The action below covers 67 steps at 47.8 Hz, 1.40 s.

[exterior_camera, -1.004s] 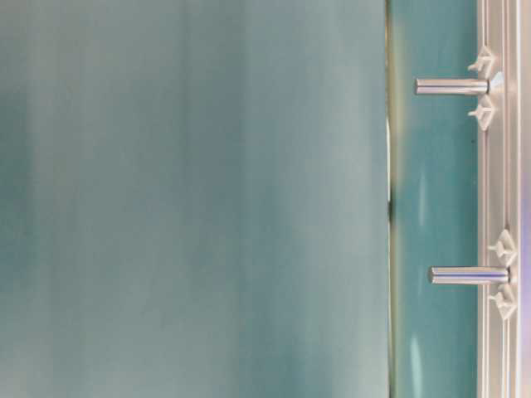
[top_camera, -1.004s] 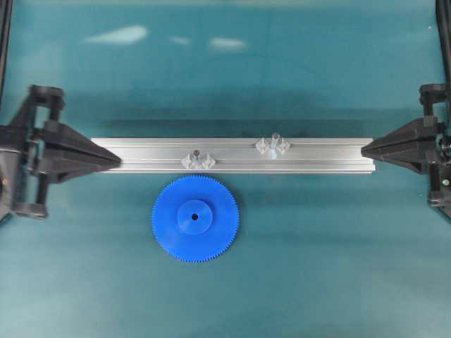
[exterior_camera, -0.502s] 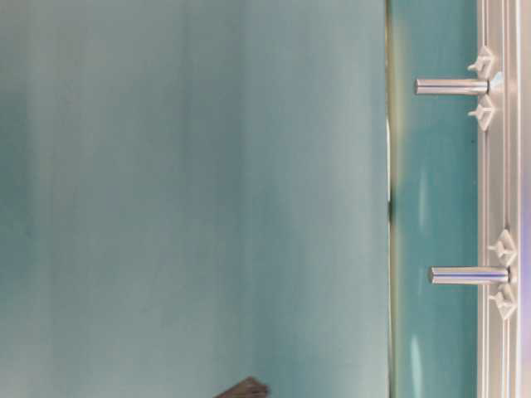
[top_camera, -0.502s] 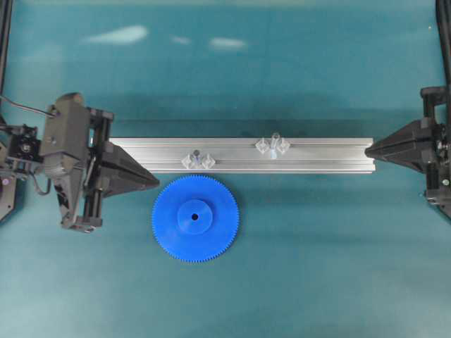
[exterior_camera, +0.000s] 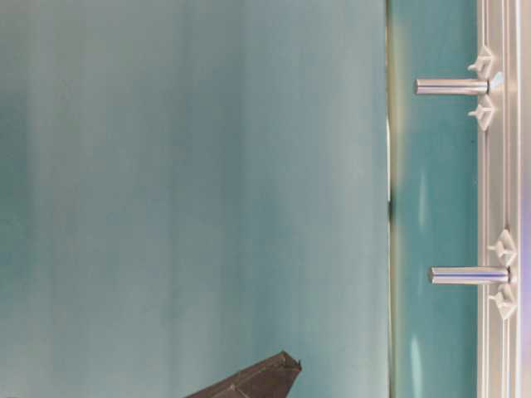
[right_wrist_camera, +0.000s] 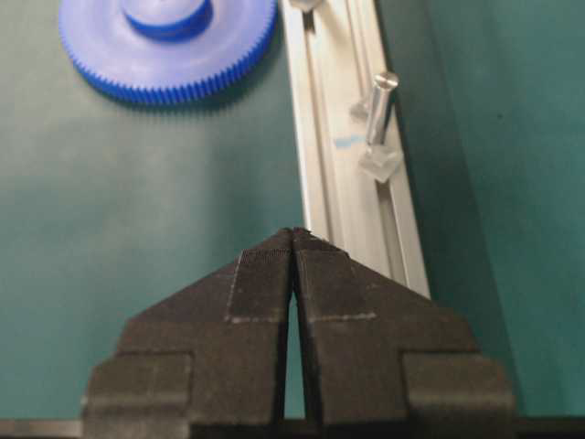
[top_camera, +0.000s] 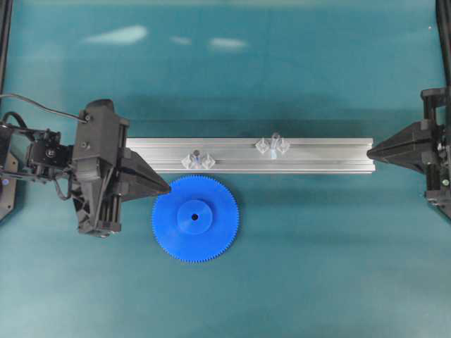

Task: Insert the large gear onto the shaft.
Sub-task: 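Move the left gripper over the large blue gear's hub, then lower the left gripper down around the blue gear hub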

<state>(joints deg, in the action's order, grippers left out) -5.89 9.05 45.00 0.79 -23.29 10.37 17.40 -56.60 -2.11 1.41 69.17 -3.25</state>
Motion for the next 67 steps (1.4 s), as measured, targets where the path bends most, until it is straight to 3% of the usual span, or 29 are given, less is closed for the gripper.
{"name": "stream_keyframes", "arguments": {"ticks": [21,37,67], "points": [[0.0,4.0,-3.1,0.0,4.1,5.8,0.02,0.1,0.0,0.0,0.1,0.1,0.0,0.06],[-0.4,4.0,-9.5,0.0,12.1,16.0,0.02,0.1,0.0,0.0,0.1,0.7,0.0,0.06],[-1.9,2.5,-17.4,0.0,22.4,21.4,0.02,0.1,-1.8,0.0,0.1,1.7,0.0,0.06]]}}
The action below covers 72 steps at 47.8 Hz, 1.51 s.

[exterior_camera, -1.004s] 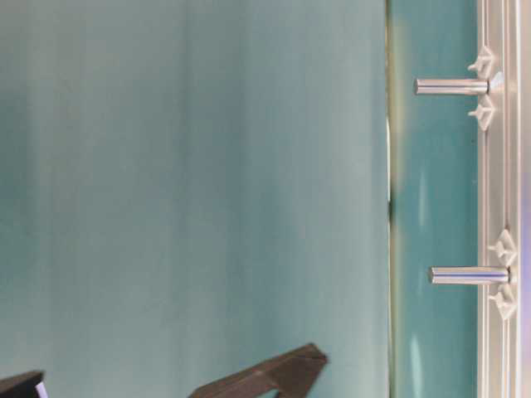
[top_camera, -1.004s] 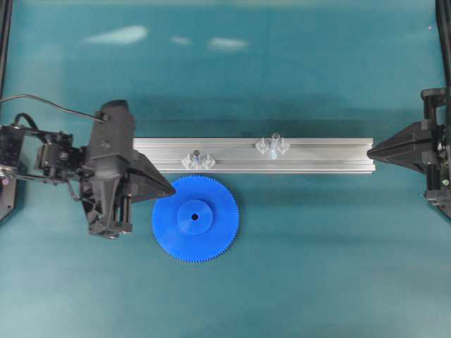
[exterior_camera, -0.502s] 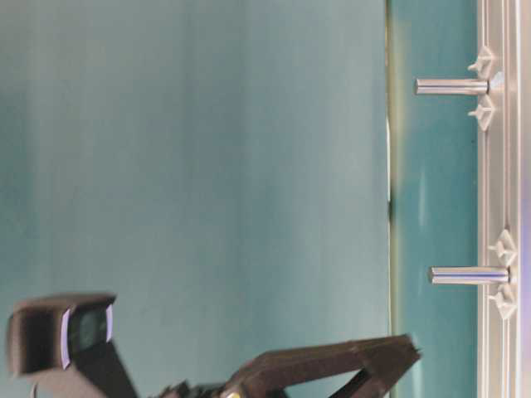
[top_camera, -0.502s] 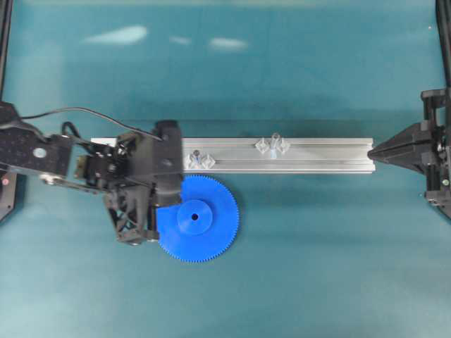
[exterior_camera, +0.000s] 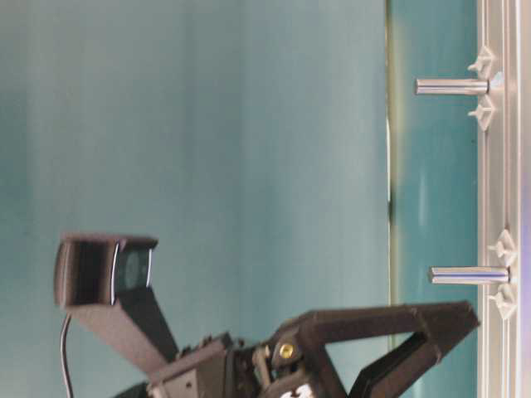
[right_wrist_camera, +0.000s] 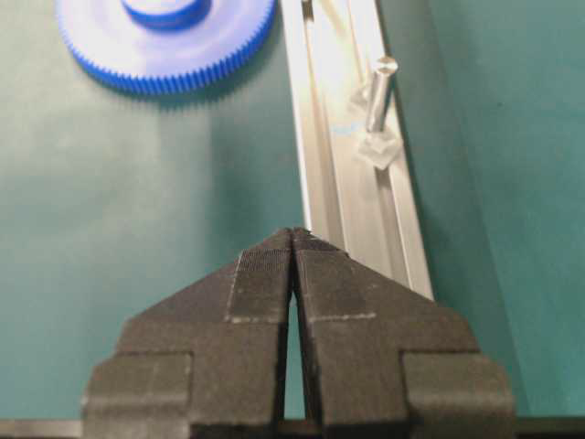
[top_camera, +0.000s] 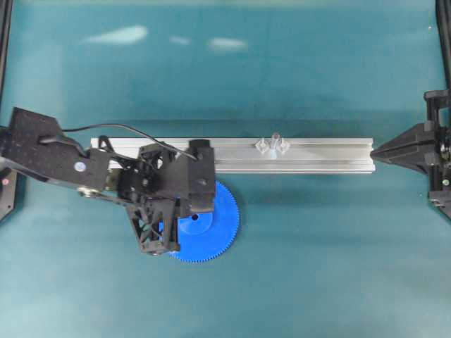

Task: Insert the large gear onto the shaft.
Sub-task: 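Lower the left gripper down around the blue gear hub, then close the left gripper fingers on the blue gear hub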

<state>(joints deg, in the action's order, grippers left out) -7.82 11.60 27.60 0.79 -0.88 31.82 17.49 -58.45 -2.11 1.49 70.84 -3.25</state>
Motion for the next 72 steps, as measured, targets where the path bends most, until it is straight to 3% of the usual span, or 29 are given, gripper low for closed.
{"name": "stream_keyframes", "arguments": {"ticks": [31,39,72], "points": [[0.0,-5.5,-6.4,0.0,8.9,10.3,0.02,-0.1,-1.0,-0.5,0.0,1.0,0.0,0.06],[0.0,-7.0,-7.5,0.0,9.9,10.5,0.02,0.0,-1.2,-1.1,0.0,1.1,0.0,0.06],[0.0,-6.7,-7.6,0.0,12.1,8.0,0.02,0.0,-1.8,-1.1,0.0,1.8,0.0,0.06]]}}
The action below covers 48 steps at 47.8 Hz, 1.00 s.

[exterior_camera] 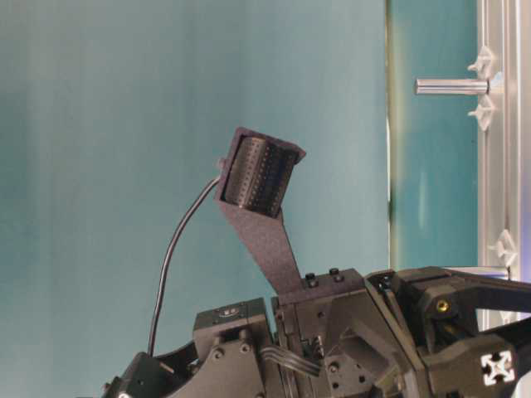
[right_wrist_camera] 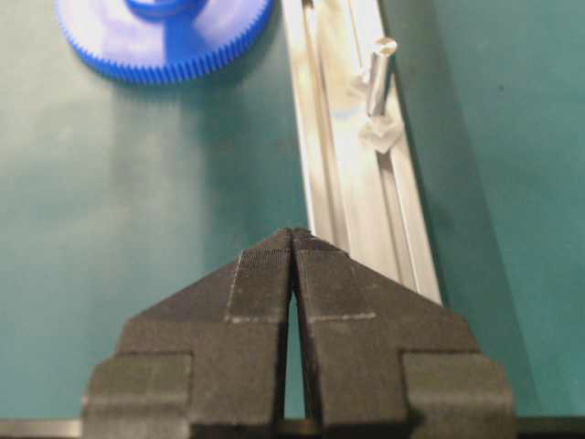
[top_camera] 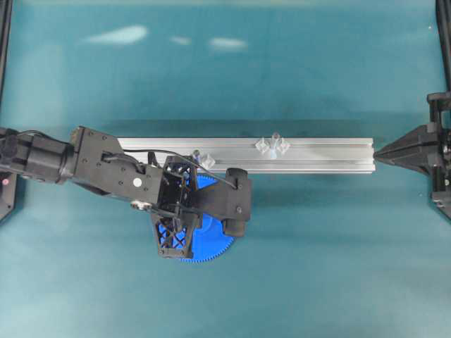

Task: Insert the large gear onto the shaft.
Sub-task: 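Close the left gripper fingers on the blue gear hub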

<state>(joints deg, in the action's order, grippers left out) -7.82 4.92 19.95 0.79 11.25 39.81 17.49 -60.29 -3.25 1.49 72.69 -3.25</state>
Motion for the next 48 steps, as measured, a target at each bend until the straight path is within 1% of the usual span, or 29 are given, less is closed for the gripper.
{"name": "stream_keyframes", "arguments": {"ticks": [20,24,27,29,31,33,38,42,45,48], "points": [[0.0,-0.3,0.4,0.3,0.0,-0.2,0.02,-0.1,-0.3,0.0,0.0,0.1,-0.1,0.06],[0.1,-0.4,0.8,0.3,0.0,-1.1,0.05,0.0,-0.4,-0.1,0.0,0.2,-0.1,0.06],[0.2,-0.4,1.1,0.3,0.0,-1.8,0.09,0.0,-0.4,-0.1,0.0,0.2,-0.1,0.06],[0.3,-0.4,1.1,0.3,0.0,-2.1,0.15,0.0,-0.5,-0.1,-0.1,0.2,-0.1,0.06],[0.4,-0.4,1.2,0.3,0.0,-2.2,0.24,0.0,-0.7,-0.2,0.0,0.4,0.0,0.06],[0.4,-0.4,1.2,0.3,-0.1,-2.2,0.34,0.0,-0.8,-0.5,-0.1,0.4,-0.1,0.06],[0.6,-0.3,1.2,0.3,0.0,-2.3,0.66,0.0,-1.1,-1.4,-0.1,0.6,0.0,0.06],[0.7,-0.3,1.2,0.3,0.0,-2.4,0.85,0.0,-1.5,-2.0,0.0,0.9,-0.1,0.06],[0.7,-0.3,1.2,0.3,-0.1,-2.5,0.93,-0.1,-1.7,-2.3,0.0,1.0,-0.1,0.06],[0.7,-0.4,1.2,0.4,0.0,-2.5,0.95,0.0,-1.8,-2.3,-0.1,1.0,-0.1,0.06]]}}
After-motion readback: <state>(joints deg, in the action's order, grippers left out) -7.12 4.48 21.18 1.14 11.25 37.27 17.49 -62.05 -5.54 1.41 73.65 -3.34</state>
